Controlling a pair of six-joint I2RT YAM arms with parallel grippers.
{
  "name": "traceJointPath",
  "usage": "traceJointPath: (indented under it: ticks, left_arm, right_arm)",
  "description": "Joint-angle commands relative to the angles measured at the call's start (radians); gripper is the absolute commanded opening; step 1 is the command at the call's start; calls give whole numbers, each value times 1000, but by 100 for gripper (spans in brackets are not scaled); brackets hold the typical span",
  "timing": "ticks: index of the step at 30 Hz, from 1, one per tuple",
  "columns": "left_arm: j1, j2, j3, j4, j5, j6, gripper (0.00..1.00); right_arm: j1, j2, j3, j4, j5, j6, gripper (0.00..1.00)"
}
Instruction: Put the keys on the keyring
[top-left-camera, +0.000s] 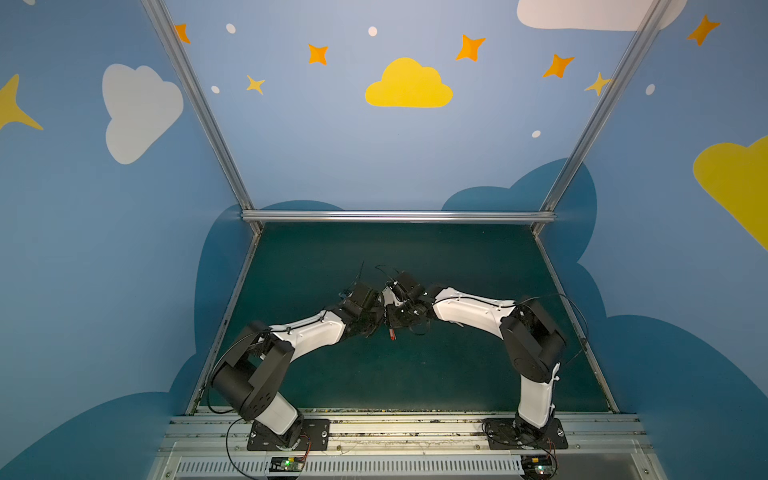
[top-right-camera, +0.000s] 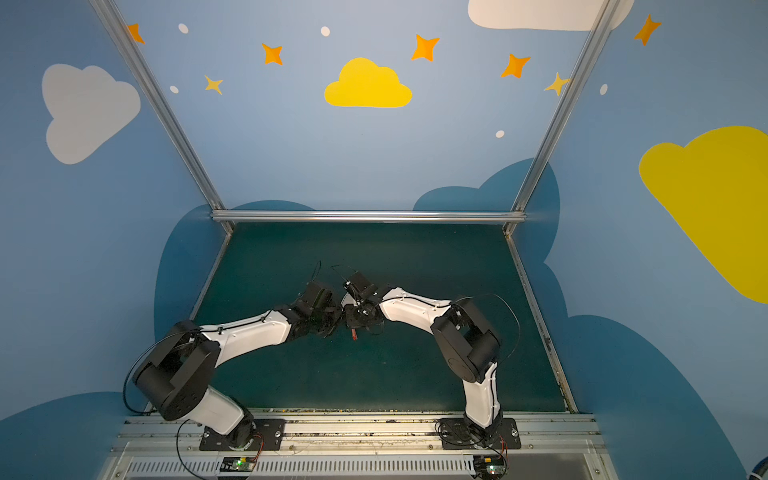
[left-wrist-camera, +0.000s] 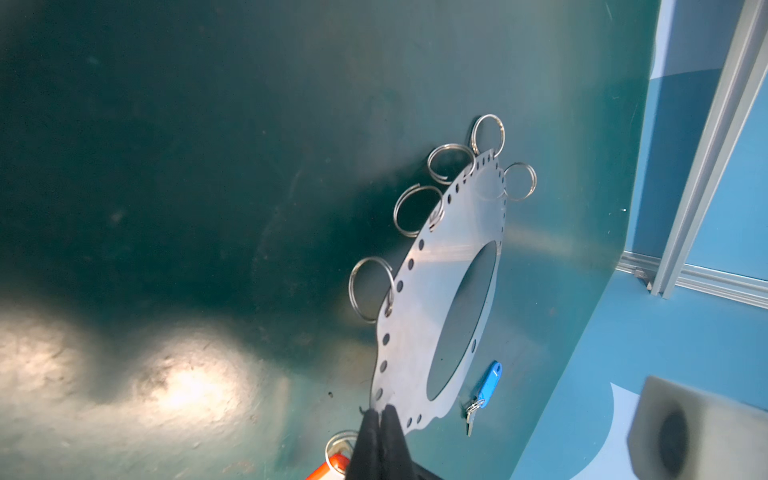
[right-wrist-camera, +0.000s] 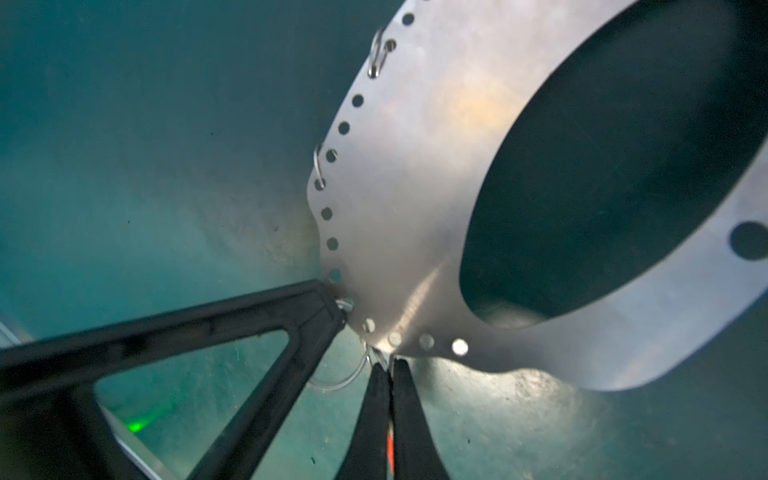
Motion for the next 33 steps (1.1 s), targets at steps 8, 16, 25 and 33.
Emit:
traceJointPath:
  ticks: [8,16,25,33]
  left_arm:
    - [-2,42,-5,-34,-56,123,4]
    - [10,30,1,-130,-72,157,30]
    - [56,-52,15,-232,-117,203,46]
    - [87,88,100,-229,11,232,49]
  right_arm:
    - [-18,-72,-129,94,25,36,0]
    - [-28,-111,-197,152,25,57,0]
    - [-30,-124,-201,169,2,47,0]
    - [-30,-113,-181,177,-18,43,0]
